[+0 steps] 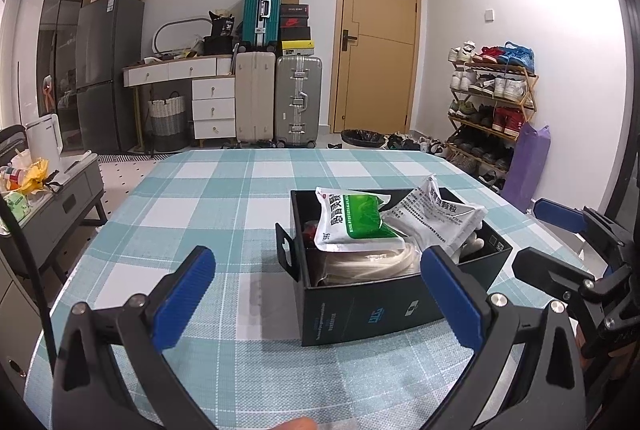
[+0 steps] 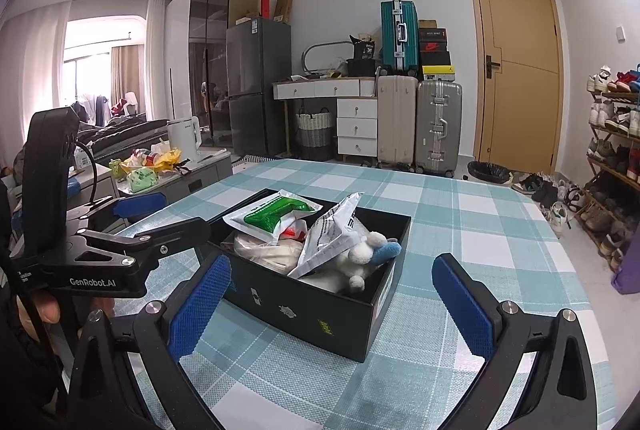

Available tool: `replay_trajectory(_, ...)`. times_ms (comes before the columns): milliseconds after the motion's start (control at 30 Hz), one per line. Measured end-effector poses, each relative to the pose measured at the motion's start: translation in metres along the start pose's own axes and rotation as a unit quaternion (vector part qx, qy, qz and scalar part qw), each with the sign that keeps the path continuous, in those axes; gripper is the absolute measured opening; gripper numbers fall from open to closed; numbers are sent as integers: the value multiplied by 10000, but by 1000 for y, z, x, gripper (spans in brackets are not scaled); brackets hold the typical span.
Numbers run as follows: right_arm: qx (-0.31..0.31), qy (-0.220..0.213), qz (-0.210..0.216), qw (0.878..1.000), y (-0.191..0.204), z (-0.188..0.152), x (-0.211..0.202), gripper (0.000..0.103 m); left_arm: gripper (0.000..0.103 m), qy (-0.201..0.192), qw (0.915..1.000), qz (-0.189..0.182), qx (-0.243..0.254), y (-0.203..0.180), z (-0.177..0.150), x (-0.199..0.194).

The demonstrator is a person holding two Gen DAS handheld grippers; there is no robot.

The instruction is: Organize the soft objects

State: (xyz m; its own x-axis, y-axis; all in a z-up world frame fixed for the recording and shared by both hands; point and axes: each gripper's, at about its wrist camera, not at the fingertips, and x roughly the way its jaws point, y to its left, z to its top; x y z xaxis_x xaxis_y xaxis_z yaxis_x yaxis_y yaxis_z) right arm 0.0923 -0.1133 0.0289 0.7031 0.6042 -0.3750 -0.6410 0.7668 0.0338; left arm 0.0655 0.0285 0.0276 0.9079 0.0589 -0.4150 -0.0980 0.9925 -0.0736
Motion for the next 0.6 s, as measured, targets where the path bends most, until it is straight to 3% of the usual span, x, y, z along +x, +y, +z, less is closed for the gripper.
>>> replay_trajectory(600,-16,-11,-4,10000,0,-1,1,102,103,-3,10000,6,-9,1,0,0)
